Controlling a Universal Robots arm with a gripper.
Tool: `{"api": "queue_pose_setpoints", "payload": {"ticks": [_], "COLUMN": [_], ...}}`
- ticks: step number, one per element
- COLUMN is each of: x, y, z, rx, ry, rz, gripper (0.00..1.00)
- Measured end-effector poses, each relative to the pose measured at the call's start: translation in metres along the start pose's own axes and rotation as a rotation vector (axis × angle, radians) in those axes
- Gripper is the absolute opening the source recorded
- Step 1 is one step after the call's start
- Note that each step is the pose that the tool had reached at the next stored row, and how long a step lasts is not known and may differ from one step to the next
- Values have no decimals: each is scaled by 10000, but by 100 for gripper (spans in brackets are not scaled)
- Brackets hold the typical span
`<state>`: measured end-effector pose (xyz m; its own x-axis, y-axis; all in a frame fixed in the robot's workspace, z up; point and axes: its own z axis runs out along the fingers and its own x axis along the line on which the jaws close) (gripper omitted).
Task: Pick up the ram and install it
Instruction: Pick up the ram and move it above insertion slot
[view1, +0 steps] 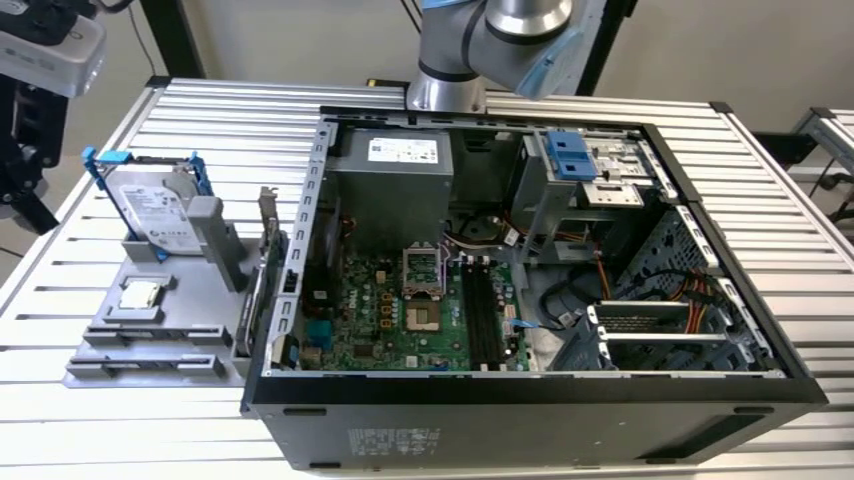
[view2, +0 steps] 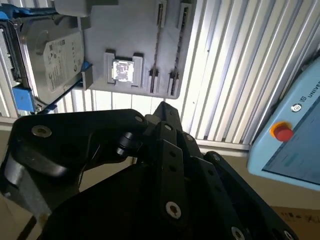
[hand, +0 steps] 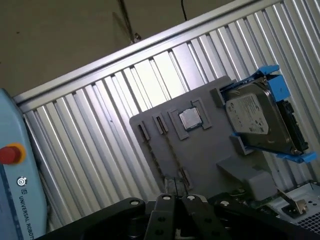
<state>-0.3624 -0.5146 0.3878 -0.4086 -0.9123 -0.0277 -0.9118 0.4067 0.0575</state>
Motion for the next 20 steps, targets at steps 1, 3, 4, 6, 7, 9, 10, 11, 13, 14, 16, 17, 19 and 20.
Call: {"api": "queue_pose_setpoints", "payload": {"ticks": [1,3,4,6,7,9,10,11,13,14,16,17,19,20], "x": [0,0,0,-1,0,0,0,0,0,0,0,0,-1,-1], "y": [0,-1,-1,-1,-1,0,0,0,0,0,0,0,-1,-1], "z": [0,0,0,0,0,0,0,0,0,0,0,0,0,1], "rx": [1,15,29,73,99,149,174,204,272,307,374,405,442,453], "ry": [6,11,9,3,-1,-12,-17,-24,-40,-48,-65,-73,-79,-81], "rz": [-133,-383,-497,-743,-875,-1126,-1246,-1369,-1619,-1744,-1990,-2116,-2385,-2523], "gripper": [0,0,0,0,0,0,0,0,0,0,0,0,0,0]}}
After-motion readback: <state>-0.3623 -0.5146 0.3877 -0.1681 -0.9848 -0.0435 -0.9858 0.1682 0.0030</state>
